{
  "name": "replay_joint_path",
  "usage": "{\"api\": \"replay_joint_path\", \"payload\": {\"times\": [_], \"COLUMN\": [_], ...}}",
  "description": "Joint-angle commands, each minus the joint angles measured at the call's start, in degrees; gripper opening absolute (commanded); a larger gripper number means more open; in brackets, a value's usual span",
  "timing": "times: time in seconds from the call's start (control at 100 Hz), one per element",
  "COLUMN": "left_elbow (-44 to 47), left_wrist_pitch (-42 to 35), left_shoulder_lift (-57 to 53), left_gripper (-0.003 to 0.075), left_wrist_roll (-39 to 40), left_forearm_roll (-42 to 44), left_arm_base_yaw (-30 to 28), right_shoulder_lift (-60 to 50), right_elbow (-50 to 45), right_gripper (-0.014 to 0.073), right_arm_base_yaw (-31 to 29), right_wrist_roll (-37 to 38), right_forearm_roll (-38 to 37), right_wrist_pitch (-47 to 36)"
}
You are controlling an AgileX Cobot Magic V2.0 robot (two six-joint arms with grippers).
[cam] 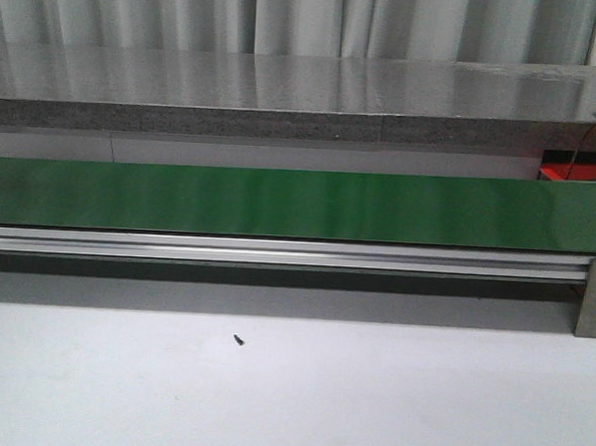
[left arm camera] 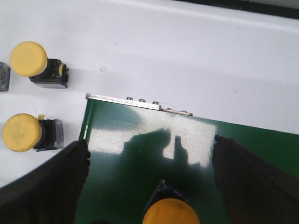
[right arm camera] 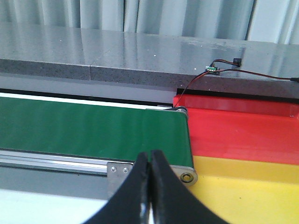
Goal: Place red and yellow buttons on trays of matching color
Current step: 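Carry the yellow button onto the conveyor start and open the left gripper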
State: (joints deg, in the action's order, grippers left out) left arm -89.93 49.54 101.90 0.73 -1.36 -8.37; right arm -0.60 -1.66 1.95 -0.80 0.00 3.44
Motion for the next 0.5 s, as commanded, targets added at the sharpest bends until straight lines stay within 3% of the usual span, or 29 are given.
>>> {"api": "replay_joint_path", "payload": {"times": [0.0,0.22,0.49], "left_elbow": [-2.3,-1.8,6.5], "left_wrist_pitch": [-0.7,1.2,1.5], "left_shoulder_lift": [-3.7,-6.1,-9.5], "left_gripper": [0.0538,0.0537,0.0537], "left_wrist_roll": [0.2,0.3,0.3], "left_forearm_roll": [0.8,2.0,7.3], "left_arm_base_yaw": [-0.7,-6.9,-18.9], "right_shoulder_lift": [-1.0,-1.0,-1.0], "right_elbow": [1.0,1.0,1.0], "right_gripper": [-0.0068,-0.0068,-0.0068], "right_arm_base_yaw": [-0.3,-0.3,-0.3], "right_wrist_roll": [-0.1,-0.1,-0.1], "right_forearm_roll": [-0.7,-0.7,-0.7], "right_wrist_pitch": [-4.4,-4.4,-4.4]}}
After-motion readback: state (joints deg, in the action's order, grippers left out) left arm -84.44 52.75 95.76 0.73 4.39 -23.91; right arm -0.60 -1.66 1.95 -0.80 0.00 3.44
